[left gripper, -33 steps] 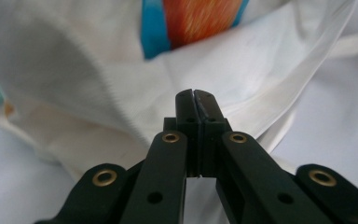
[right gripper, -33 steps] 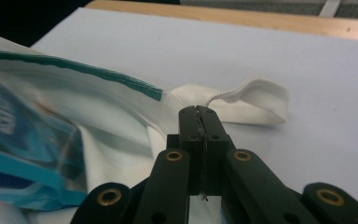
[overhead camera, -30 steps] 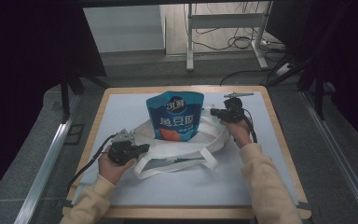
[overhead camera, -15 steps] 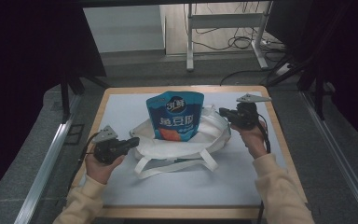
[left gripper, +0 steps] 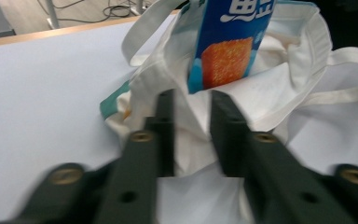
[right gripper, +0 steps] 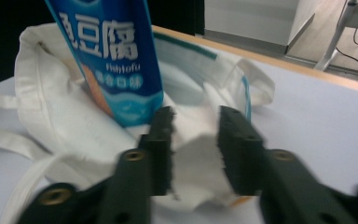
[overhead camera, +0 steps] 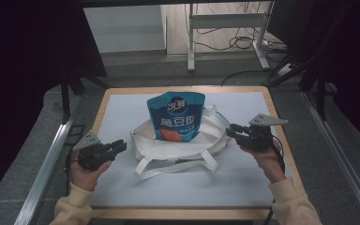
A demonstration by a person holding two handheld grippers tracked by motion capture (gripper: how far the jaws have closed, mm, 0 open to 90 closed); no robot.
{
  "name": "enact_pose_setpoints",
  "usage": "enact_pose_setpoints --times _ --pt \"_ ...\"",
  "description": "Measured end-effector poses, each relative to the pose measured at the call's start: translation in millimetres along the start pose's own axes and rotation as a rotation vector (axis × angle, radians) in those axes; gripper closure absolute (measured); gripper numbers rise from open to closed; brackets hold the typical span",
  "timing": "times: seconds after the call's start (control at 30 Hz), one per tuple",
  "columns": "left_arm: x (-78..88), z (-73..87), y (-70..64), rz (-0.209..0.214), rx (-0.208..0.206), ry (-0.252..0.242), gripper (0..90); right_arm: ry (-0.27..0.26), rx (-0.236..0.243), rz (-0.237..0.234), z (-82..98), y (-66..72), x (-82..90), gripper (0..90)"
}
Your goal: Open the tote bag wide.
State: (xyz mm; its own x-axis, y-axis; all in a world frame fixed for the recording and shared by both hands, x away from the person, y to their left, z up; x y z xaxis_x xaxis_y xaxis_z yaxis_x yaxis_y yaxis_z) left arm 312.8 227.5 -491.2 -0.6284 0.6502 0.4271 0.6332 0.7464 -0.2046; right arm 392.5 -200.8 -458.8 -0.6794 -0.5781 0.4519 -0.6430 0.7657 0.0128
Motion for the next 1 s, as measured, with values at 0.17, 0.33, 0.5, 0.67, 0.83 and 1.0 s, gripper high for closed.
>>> enact_pose_setpoints --times 0.17,0.33,0.5,0.67,0.83,1.0 --pt "1.7 14.9 7.0 -0.044 -0.007 0.031 48.4 0.005 -0.003 0.014 19.4 2.6 10.8 47.1" --pt "-2.7 33.2 12.6 -0.058 0.002 0.082 36.4 0.031 -0.034 0.026 43.4 -2.2 16.2 43.0" --pt "-5.7 45.0 18.9 -0.078 0.008 0.114 34.4 0.086 -0.055 0.028 67.2 -8.1 10.7 42.1" --pt "-8.6 46.2 17.9 -0.079 0.001 0.119 34.0 0.099 -0.067 0.029 73.8 -10.0 6.9 42.0" --pt "-11.2 47.7 17.8 -0.085 -0.006 0.128 33.8 0.093 -0.064 0.032 74.5 -9.0 5.8 41.9" --pt "-12.4 47.2 18.9 -0.092 -0.006 0.126 33.6 0.091 -0.057 0.043 76.3 -9.3 5.7 40.3"
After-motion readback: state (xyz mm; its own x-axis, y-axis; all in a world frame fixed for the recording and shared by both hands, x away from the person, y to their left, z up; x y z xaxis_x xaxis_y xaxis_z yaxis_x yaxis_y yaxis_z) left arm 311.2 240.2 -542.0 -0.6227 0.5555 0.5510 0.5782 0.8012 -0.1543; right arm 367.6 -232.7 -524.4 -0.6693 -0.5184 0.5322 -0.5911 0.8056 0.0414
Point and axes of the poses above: each handheld gripper's, and its own axes: x roughly backward along the jaws, z roughly out of its underside, y roughly to its left, the point moved 6 cm from there along -x, roughly forward along the jaws, and after that the axes turned 5 degrees about z, right-handed, at the moved point
